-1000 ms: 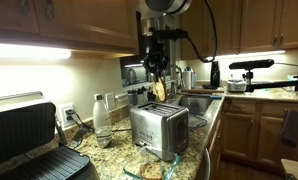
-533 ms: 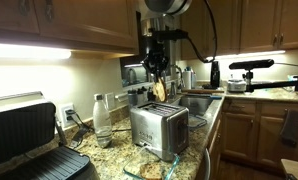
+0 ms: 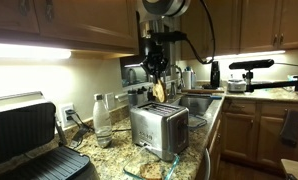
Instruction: Put the bread inside the toaster
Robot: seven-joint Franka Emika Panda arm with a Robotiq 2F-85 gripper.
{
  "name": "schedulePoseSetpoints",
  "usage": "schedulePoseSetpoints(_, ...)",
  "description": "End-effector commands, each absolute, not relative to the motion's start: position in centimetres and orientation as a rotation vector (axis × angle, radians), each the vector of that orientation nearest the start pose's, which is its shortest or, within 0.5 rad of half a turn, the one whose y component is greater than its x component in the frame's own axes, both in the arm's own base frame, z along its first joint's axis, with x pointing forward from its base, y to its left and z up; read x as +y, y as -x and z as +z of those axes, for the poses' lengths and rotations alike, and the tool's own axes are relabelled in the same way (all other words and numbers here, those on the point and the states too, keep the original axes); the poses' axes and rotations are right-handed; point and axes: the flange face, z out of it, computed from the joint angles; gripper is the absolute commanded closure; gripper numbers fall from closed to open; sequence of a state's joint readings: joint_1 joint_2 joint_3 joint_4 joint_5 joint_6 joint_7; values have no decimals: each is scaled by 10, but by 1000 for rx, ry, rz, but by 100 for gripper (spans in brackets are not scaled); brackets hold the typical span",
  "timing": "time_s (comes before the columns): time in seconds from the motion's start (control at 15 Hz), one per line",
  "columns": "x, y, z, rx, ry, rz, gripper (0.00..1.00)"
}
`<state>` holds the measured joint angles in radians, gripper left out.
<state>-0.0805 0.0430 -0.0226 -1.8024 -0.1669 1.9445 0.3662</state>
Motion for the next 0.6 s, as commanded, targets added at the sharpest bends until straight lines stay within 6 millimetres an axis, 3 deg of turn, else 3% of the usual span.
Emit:
schedulePoseSetpoints(0.0, -73, -583, 528, 714, 3218, -177, 96)
schedulePoseSetpoints(0.13, -73, -583, 529, 714, 3218, -179, 96)
schedulePoseSetpoints(0.2, -73, -583, 529, 716, 3217, -179, 81)
schedulePoseSetpoints(0.27, -74, -583, 529, 717, 3217, -178, 59)
schedulePoseSetpoints(0.4, -74, -583, 529, 720, 3215, -180, 55)
schedulePoseSetpoints(0.53, -75, -583, 529, 725, 3214, -180, 45)
